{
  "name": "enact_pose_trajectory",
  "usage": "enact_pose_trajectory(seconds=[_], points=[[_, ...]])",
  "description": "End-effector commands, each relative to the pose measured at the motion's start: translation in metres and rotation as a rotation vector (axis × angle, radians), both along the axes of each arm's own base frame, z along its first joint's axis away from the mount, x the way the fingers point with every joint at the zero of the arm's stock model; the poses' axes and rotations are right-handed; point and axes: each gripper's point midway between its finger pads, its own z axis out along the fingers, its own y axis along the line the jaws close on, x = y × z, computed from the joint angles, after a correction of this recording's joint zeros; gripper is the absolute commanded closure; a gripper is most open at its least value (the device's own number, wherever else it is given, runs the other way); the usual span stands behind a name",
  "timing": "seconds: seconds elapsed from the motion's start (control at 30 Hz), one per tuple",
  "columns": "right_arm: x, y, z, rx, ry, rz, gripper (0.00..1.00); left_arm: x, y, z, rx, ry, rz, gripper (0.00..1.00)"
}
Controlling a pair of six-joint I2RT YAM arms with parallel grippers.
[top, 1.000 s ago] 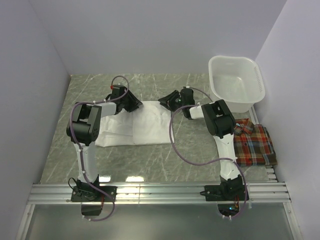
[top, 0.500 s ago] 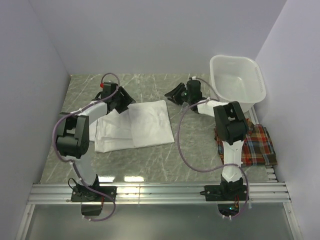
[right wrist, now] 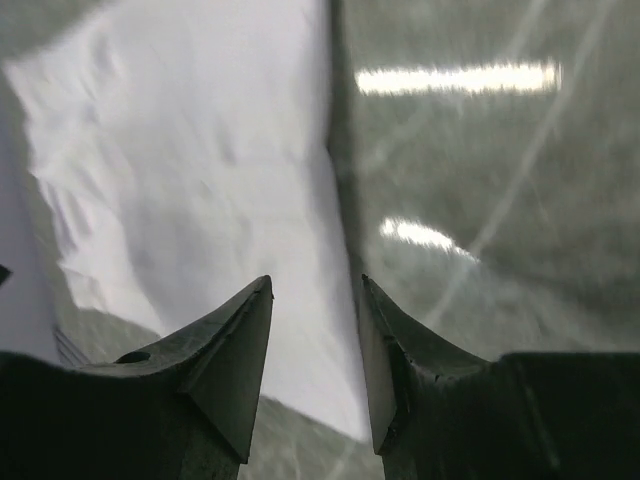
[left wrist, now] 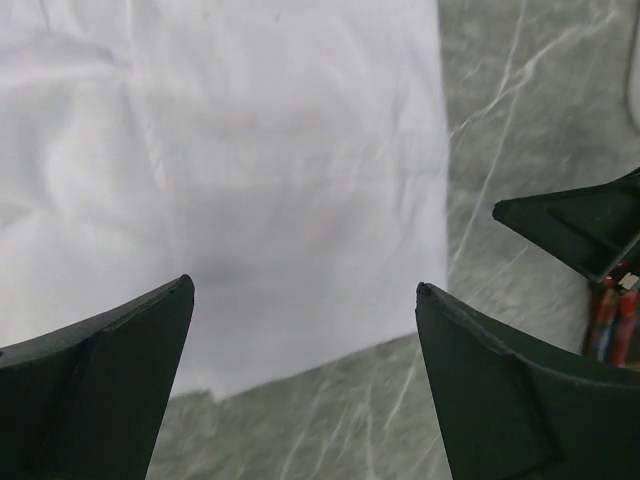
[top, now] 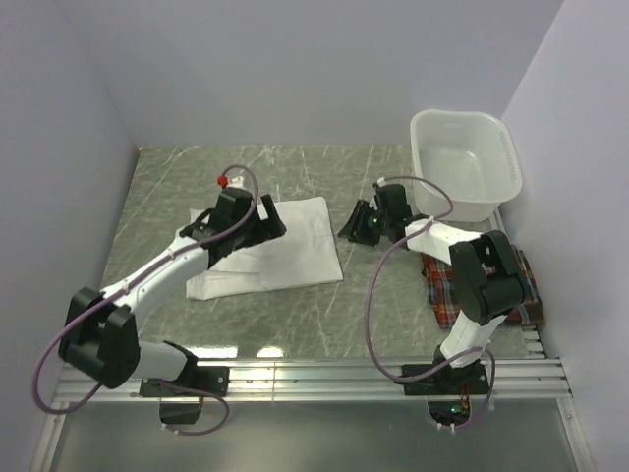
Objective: Fold and stack the long sleeve shirts
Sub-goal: Fold the shirt
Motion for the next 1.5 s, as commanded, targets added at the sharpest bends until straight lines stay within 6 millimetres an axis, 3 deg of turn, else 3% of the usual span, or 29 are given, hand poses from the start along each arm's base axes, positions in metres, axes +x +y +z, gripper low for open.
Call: enact_pose_trajectory(seconds=[0.0,0.2,0.33,0.37,0.47,0.63,0.7,0.83,0.87,1.03,1.27,1.37,1.47], points=[[-0.043,0.004,-0.006,-0.057,0.031,0.122,0.52,-0.025,0.024,0.000,0.104,-0.036,0.024,0.01],[-0.083,0.021,-0.033,-0.065,0.109,0.166,0.52,-0.054,0.040,-0.001,0.144,-0.056,-0.001,0.01],[-0.108,0.043,-0.043,-0.021,0.174,0.203,0.52,-0.066,0.031,-0.002,0.108,-0.056,-0.079,0.01],[-0.114,0.055,-0.041,-0.003,0.153,0.235,0.52,-0.068,0.029,0.000,0.098,-0.057,-0.088,0.01],[-0.128,0.069,-0.037,0.004,0.150,0.265,0.52,-0.074,0.025,0.004,0.056,-0.063,-0.103,0.01],[-0.126,0.067,-0.021,-0.026,0.089,0.267,0.52,-0.077,0.019,0.022,-0.005,-0.162,-0.135,0.01],[-0.116,0.049,-0.014,-0.079,0.055,0.202,0.52,-0.073,0.018,0.027,0.010,-0.168,-0.146,0.01],[-0.102,0.016,0.000,-0.082,0.006,0.122,0.37,-0.070,-0.002,0.026,0.067,-0.144,-0.206,0.01],[-0.099,0.010,0.007,-0.078,-0.011,0.107,0.34,-0.074,-0.019,0.025,0.094,-0.137,-0.254,0.01],[-0.089,-0.044,0.011,-0.082,0.001,0.003,0.21,-0.079,-0.063,0.014,0.218,-0.132,-0.335,0.01],[-0.095,-0.090,0.024,-0.066,-0.027,-0.102,0.06,-0.098,-0.130,-0.025,0.428,-0.102,-0.461,0.09],[-0.098,-0.099,0.026,-0.048,-0.026,-0.133,0.01,-0.105,-0.150,-0.046,0.519,-0.090,-0.492,0.12],[-0.100,-0.106,0.026,0.010,-0.009,-0.170,0.00,-0.106,-0.157,-0.067,0.616,-0.068,-0.492,0.15]])
